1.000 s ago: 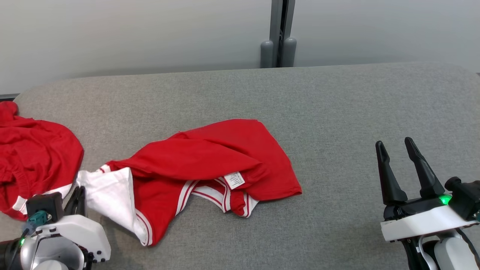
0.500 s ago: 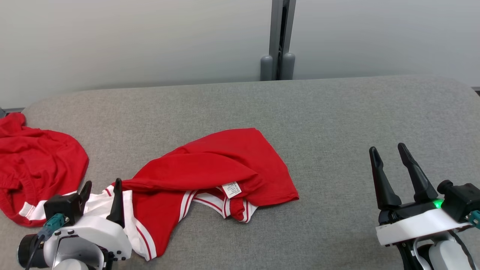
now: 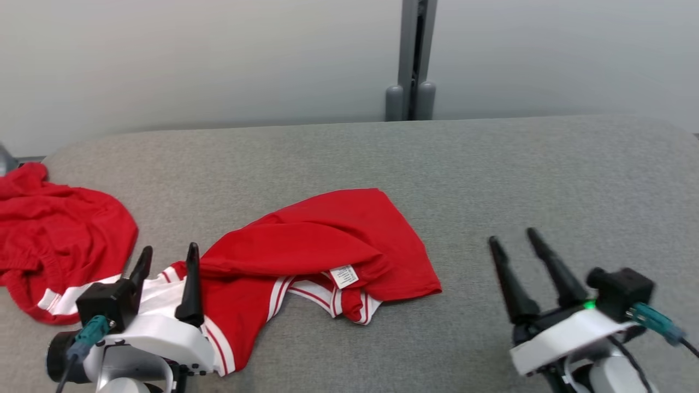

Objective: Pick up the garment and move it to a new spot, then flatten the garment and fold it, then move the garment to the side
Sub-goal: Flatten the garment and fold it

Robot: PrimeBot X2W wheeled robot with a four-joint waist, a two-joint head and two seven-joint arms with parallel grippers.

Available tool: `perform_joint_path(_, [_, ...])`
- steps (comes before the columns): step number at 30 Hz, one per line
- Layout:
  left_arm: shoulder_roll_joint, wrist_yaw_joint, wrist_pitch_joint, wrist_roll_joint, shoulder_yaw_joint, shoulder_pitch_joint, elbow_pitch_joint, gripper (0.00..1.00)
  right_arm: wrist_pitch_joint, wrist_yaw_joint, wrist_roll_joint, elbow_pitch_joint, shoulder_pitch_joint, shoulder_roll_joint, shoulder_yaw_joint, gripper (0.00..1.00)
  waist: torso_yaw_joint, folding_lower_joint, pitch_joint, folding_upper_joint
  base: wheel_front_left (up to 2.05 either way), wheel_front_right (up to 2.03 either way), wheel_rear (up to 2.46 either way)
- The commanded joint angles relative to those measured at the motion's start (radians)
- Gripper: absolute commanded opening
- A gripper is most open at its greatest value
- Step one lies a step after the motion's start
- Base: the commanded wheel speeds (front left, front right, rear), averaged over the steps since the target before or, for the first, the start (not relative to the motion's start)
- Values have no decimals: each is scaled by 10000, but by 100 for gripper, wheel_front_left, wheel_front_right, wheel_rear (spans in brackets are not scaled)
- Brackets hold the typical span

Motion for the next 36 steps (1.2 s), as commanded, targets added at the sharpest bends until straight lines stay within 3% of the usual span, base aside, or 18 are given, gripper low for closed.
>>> perform_joint_path(1, [-82, -25, -18, 70, -95, -78, -34, 100, 523, 12, 357, 282, -236, -55, 413, 100, 308, 0, 95, 0, 0, 0, 0])
perform_joint_path(7, [-314, -160, 9, 55, -405, -239, 114, 100, 2521, 9, 1606, 1421, -888, -112, 1678, 100, 1316, 0, 176, 0, 0, 0, 0])
perform_joint_path(10, [-335, -184, 0, 36, -442, -252, 196, 100, 2924, 7, 2029, 1723, -1061, -68, 1865, 100, 1600, 0, 204, 0, 0, 0, 0])
perform_joint_path(17, [-456, -274, -43, -23, -601, -344, 369, 100, 3049, 7, 2878, 2912, -1589, 425, 1463, 100, 2308, 0, 364, 0, 0, 0, 0])
perform_joint_path(26, [-607, -354, -135, -101, -683, -548, 659, 100, 3123, 7, 3882, 3697, -2156, 552, 1604, 100, 2763, 0, 747, 0, 0, 0, 0])
perform_joint_path(27, [-616, -350, -142, -104, -691, -568, 681, 100, 3020, 7, 3935, 3696, -2197, 512, 1625, 48, 2780, 0, 760, 0, 0, 0, 0])
perform_joint_path(28, [-629, -351, -153, -111, -700, -585, 705, 100, 2938, 7, 3983, 3704, -2218, 467, 1658, 17, 2790, 0, 765, 0, 0, 0, 0])
perform_joint_path(29, [-631, -351, -168, -123, -701, -590, 724, 100, 2874, 7, 4055, 3706, -2215, 443, 1712, 0, 2789, 0, 765, 0, 0, 0, 0])
perform_joint_path(36, [-586, -350, -173, -209, -667, -555, 853, 100, 2434, 7, 4565, 3327, -2115, 84, 1926, 0, 2425, 0, 590, 0, 0, 0, 0])
